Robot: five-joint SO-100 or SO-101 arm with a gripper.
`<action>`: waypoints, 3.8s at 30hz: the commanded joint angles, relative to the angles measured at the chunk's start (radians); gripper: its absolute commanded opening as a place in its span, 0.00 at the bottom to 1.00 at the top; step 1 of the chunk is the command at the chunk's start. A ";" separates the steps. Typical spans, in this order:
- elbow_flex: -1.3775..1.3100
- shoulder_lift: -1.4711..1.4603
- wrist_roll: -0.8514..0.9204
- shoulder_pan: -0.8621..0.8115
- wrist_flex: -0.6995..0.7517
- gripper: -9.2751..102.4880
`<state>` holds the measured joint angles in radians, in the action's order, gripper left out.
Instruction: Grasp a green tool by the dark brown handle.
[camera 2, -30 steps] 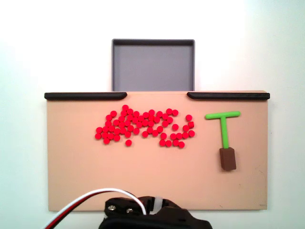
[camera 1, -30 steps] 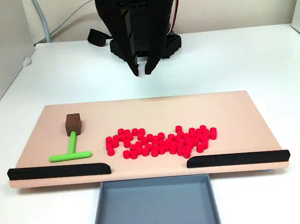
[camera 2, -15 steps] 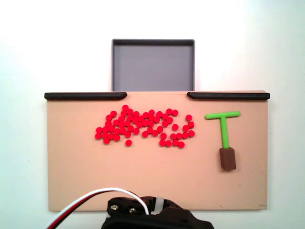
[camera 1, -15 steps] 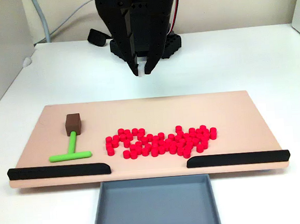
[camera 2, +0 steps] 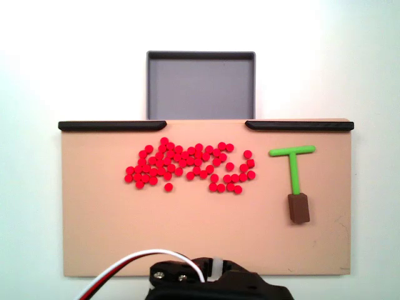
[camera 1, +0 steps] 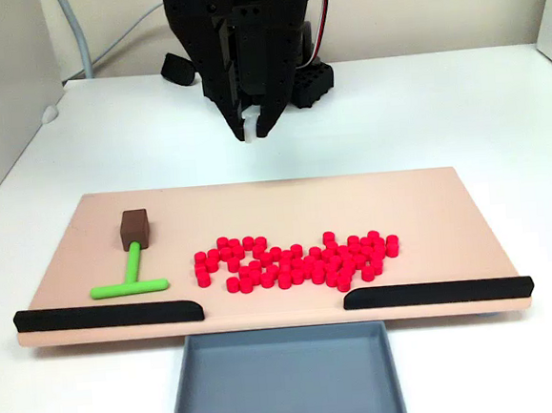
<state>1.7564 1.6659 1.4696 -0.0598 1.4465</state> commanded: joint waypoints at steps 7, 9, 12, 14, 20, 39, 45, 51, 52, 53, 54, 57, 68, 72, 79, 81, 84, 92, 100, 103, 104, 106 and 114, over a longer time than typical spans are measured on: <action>-0.126 -0.055 0.144 -0.118 -0.005 0.08; -0.147 -0.077 0.175 -0.146 -0.025 0.08; -0.147 -0.097 0.255 -0.181 -0.066 0.08; -0.147 -0.110 0.301 -0.202 -0.083 0.08; -0.147 -0.138 0.434 -0.261 -0.094 0.08; -0.213 -0.201 0.517 -0.298 -0.144 0.24; -0.230 -0.218 0.557 -0.319 -0.144 0.26; -0.247 -0.252 0.569 -0.327 -0.144 0.26; -0.247 -0.256 0.566 -0.327 -0.144 0.26; -0.249 -0.259 0.566 -0.327 -0.144 0.26; -0.249 -0.262 0.563 -0.327 -0.144 0.26; -0.253 -0.276 0.545 -0.321 -0.144 0.26; -0.279 -0.337 0.502 -0.299 -0.156 0.26; -0.279 -0.347 0.500 -0.293 -0.161 0.24; -0.279 -0.353 0.494 -0.287 -0.161 0.22; -0.279 -0.350 0.494 -0.287 -0.161 0.21; -0.278 -0.353 0.489 -0.287 -0.161 0.21; -0.273 -0.351 0.476 -0.287 -0.161 0.16; -0.264 -0.336 0.459 -0.281 -0.155 0.08; -0.262 -0.330 0.457 -0.278 -0.155 0.08; -0.262 -0.330 0.456 -0.278 -0.155 0.08; -0.262 -0.327 0.456 -0.278 -0.153 0.08; -0.262 -0.304 0.445 -0.275 -0.147 0.08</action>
<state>1.5094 1.3070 1.9221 -0.3436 1.2916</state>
